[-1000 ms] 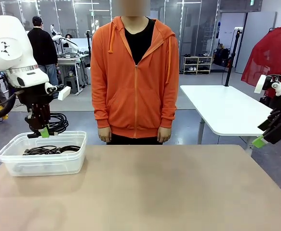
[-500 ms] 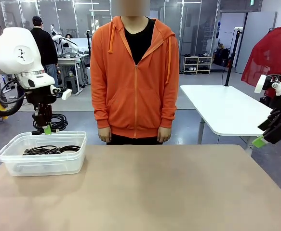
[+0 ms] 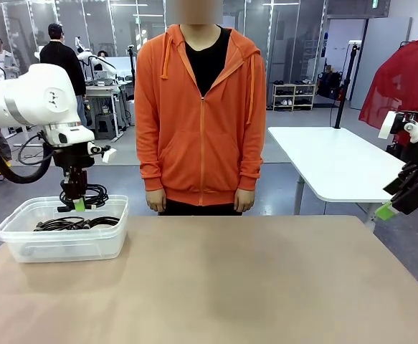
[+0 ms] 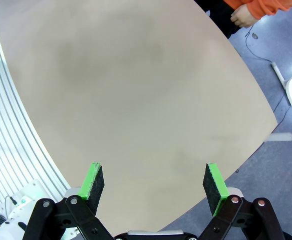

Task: Organize and store the cables.
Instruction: Place the USB Extension Cable into the Organizing box.

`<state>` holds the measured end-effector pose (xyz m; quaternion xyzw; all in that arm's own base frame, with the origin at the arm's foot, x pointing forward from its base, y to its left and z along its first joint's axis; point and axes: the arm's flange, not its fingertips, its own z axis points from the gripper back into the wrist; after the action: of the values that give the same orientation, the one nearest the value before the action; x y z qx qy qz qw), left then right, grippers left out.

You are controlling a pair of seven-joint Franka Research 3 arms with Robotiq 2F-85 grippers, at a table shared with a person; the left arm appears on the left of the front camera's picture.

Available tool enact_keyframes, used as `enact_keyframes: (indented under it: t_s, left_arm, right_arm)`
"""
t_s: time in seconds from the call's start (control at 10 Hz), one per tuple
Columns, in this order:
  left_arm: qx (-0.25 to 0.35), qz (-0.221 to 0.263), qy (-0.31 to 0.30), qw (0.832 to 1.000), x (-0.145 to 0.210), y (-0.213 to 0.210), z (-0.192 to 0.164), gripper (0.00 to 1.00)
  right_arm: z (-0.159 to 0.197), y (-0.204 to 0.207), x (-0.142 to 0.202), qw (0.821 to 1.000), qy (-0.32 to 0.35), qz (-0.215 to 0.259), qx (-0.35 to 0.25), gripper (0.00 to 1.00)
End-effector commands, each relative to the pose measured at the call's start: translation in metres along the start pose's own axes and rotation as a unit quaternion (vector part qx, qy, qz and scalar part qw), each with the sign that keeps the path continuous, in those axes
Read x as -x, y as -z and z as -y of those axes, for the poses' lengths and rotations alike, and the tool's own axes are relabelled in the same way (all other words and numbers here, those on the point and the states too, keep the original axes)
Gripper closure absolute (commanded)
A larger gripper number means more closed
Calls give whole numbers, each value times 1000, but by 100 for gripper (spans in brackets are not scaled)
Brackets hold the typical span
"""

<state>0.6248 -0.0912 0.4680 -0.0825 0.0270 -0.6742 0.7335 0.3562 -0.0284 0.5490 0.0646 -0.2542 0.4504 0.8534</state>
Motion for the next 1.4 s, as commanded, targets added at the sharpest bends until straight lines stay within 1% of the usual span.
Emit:
enact_keyframes:
  t_s: [0.0, 0.1, 0.3, 0.4, 0.6, 0.7, 0.8, 0.9, 1.0, 1.1, 1.2, 1.3]
  left_arm:
    - [-3, -9, -6, 1000, -2, 5, -23, 83]
    - [-4, -10, -12, 1000, -1, 13, -30, 83]
    - [-26, -6, -5, 1000, 3, 28, -49, 83]
    - [-21, -16, -4, 1000, 4, 34, -54, 83]
    - [-6, -5, 6, 1000, 3, 43, -64, 83]
    - [3, -2, 12, 1000, 2, 47, -67, 79]
    - [10, -5, 11, 1000, 0, 51, -67, 79]
    - [12, -8, 9, 1000, -1, 53, -67, 64]
    - [10, -8, 7, 1000, -1, 52, -66, 61]
    - [8, -9, 3, 1000, -1, 49, -64, 47]
    - [8, -6, 1, 1000, -1, 45, -60, 45]
    - [3, -4, 3, 1000, -3, 39, -56, 31]
  right_arm:
    - [1, 0, -3, 1000, 4, -2, 0, 0]
    - [1, 0, -3, 1000, 4, -2, 0, 0]
    - [1, 0, -3, 1000, 4, -2, 0, 0]
    - [1, 0, -3, 1000, 4, -2, 0, 0]
    - [1, 0, -3, 1000, 4, -2, 0, 0]
    - [1, 0, -3, 1000, 4, -2, 0, 0]
    - [1, 0, -3, 1000, 4, -2, 0, 0]
    - [1, 0, -3, 1000, 4, -2, 0, 0]
    - [1, 0, -3, 1000, 4, -2, 0, 0]
    - [1, 0, -3, 1000, 4, -2, 0, 0]
    - [1, 0, -3, 1000, 4, -2, 0, 0]
    - [1, 0, -3, 1000, 4, -2, 0, 0]
